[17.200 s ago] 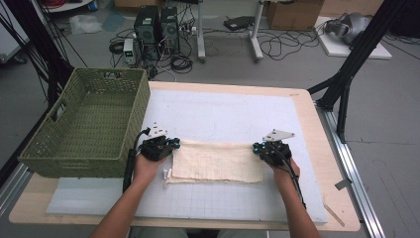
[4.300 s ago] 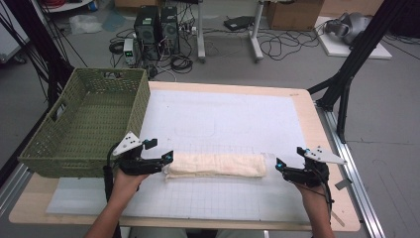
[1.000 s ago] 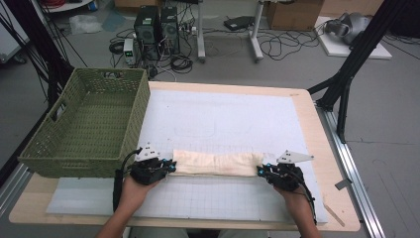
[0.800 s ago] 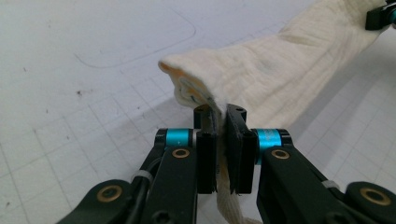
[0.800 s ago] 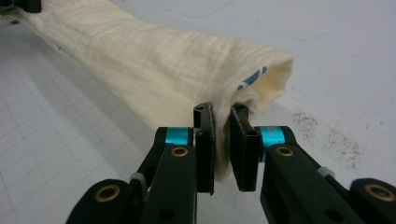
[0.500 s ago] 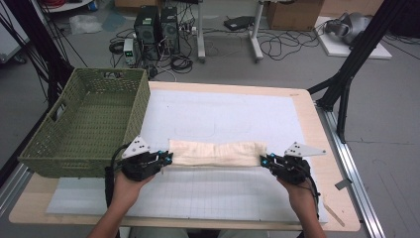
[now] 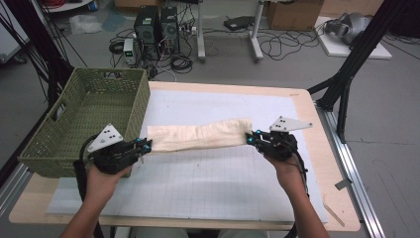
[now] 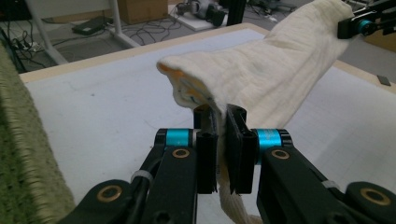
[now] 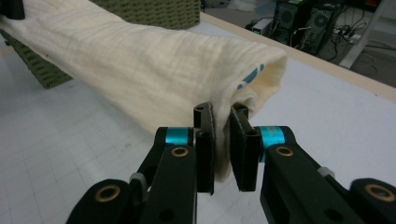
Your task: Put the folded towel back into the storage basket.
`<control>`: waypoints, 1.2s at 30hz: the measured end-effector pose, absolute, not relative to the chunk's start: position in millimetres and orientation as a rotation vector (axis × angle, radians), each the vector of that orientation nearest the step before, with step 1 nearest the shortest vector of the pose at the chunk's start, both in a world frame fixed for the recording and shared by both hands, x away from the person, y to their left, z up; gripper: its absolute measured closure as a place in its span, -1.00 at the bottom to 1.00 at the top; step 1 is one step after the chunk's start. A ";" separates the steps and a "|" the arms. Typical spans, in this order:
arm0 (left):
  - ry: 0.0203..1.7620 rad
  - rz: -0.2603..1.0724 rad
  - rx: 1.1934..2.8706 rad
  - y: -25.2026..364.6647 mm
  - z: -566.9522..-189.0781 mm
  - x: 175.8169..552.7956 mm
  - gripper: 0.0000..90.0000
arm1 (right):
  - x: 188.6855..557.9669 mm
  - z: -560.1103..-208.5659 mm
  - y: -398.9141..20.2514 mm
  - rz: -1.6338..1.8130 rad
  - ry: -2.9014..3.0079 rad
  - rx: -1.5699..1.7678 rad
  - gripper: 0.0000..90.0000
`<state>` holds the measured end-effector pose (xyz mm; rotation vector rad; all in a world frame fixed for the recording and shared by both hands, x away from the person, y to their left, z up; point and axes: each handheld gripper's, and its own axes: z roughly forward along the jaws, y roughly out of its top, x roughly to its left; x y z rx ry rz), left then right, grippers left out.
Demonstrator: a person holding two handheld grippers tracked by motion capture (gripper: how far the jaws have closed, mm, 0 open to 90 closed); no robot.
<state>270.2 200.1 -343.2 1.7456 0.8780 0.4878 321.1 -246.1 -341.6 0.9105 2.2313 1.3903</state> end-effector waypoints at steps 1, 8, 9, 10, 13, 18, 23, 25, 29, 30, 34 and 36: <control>0.882 0.495 1.740 203.7 -341.1 269.5 0.85 | 324.1 -339.2 -242.0 1.394 2.236 0.904 0.82; 0.909 0.536 1.714 231.9 -326.0 262.3 0.85 | 343.3 -322.9 -212.2 1.427 2.263 0.833 0.82; 0.913 0.545 1.708 236.0 -323.5 261.0 0.85 | 346.1 -320.0 -207.7 1.434 2.264 0.820 0.82; 0.915 0.554 1.708 240.2 -320.8 259.7 0.85 | 348.9 -317.4 -203.0 1.441 2.266 0.810 0.82; 0.930 0.583 1.696 253.4 -314.0 256.1 0.85 | 357.8 -310.7 -187.2 1.450 2.278 0.778 0.82; 0.964 0.623 1.669 277.5 -306.8 249.3 0.85 | 371.3 -301.3 -156.6 1.448 2.309 0.720 0.82; 0.996 0.662 1.647 299.5 -303.5 241.4 0.85 | 384.6 -292.8 -124.9 1.434 2.341 0.676 0.82; 1.011 0.680 1.639 307.9 -303.1 238.6 0.85 | 389.8 -290.3 -112.5 1.432 2.349 0.658 0.82; 1.036 0.707 1.626 322.9 -302.4 233.8 0.85 | 399.0 -286.7 -89.2 1.429 2.364 0.625 0.82; 1.042 0.713 1.622 325.8 -302.3 232.8 0.85 | 401.1 -286.0 -84.0 1.426 2.366 0.614 0.82; 1.061 0.739 1.614 335.8 -302.4 228.9 0.85 | 410.8 -285.4 -64.1 1.427 2.374 0.599 0.82; 1.076 0.751 1.606 342.1 -303.2 226.2 0.85 | 414.5 -284.9 -54.7 1.432 2.370 0.582 0.82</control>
